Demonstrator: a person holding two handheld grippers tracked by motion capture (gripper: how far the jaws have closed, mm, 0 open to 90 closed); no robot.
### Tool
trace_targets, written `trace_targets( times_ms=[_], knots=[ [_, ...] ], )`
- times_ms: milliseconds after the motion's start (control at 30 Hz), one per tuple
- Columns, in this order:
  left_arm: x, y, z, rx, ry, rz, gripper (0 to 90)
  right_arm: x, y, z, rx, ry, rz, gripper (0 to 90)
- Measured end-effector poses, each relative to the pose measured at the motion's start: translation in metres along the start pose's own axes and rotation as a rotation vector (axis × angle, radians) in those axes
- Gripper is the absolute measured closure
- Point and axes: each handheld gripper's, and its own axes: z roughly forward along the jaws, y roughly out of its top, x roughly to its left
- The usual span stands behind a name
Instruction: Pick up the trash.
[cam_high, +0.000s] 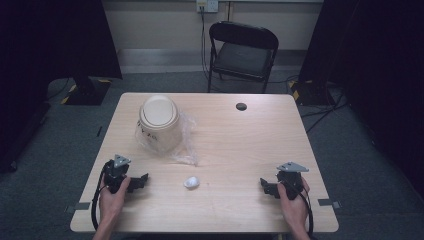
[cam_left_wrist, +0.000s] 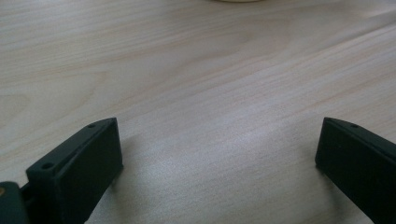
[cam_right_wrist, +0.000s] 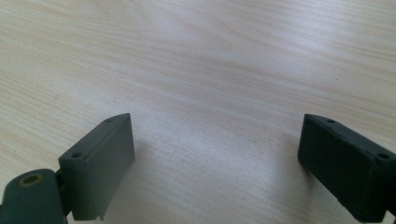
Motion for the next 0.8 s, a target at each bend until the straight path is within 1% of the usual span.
trace_targets(
  times_ms=[267, 300, 333, 367, 400, 433, 467, 500, 567, 600, 667, 733, 767, 800],
  knots=[
    [0.000, 0.000, 0.000, -0.004, -0.005, 0.003, 0.7, 0.000, 0.000, 0.000, 0.000, 0.000, 0.001, 9.9],
    [0.000, 0.000, -0.002, -0.006, -0.007, 0.014, 2.0, 0.000, 0.000, 0.000, 0.000, 0.000, 0.001, 9.9],
    [0.000, 0.000, -0.002, -0.015, -0.005, 0.004, 5.8, 0.000, 0.000, 0.000, 0.000, 0.000, 0.001, 9.9],
    [0.000, 0.000, -0.002, -0.015, -0.005, 0.004, 10.1, 0.000, 0.000, 0.000, 0.000, 0.000, 0.001, 9.9],
    [-0.001, 0.001, -0.005, -0.023, -0.002, 0.014, 16.9, 0.000, 0.000, 0.000, 0.000, 0.000, 0.001, 9.8],
    [-0.001, 0.001, -0.005, -0.022, 0.005, 0.024, 18.9, 0.000, 0.000, 0.000, 0.000, 0.000, 0.001, 9.9],
    [-0.002, 0.001, -0.005, -0.020, 0.014, 0.034, 16.7, 0.000, 0.000, 0.000, 0.000, 0.000, 0.000, 9.9],
    [-0.002, 0.001, -0.005, -0.020, 0.014, 0.034, 15.6, 0.000, 0.000, 0.000, 0.000, 0.000, 0.001, 9.9],
    [-0.001, 0.002, -0.008, -0.032, -0.002, 0.021, 16.1, 0.000, 0.000, 0.000, 0.000, 0.000, 0.001, 9.9],
    [-0.001, 0.002, -0.008, -0.032, -0.002, 0.021, 16.1, 0.000, 0.000, 0.000, 0.000, 0.000, 0.001, 9.9],
    [-0.001, 0.003, -0.012, -0.038, -0.030, 0.007, 17.3, 0.000, 0.000, 0.000, 0.000, 0.000, 0.001, 9.9],
    [-0.002, 0.004, -0.013, -0.046, -0.035, 0.002, 17.6, 0.000, 0.000, 0.000, 0.000, 0.000, 0.001, 9.9],
    [-0.004, 0.007, -0.015, -0.067, -0.066, -0.008, 18.2, 0.000, 0.000, 0.000, 0.000, 0.000, 0.001, 9.8],
    [-0.006, 0.008, -0.015, -0.077, -0.081, -0.002, 18.5, 0.000, 0.000, 0.000, 0.000, 0.000, 0.001, 9.8]
  ],
)
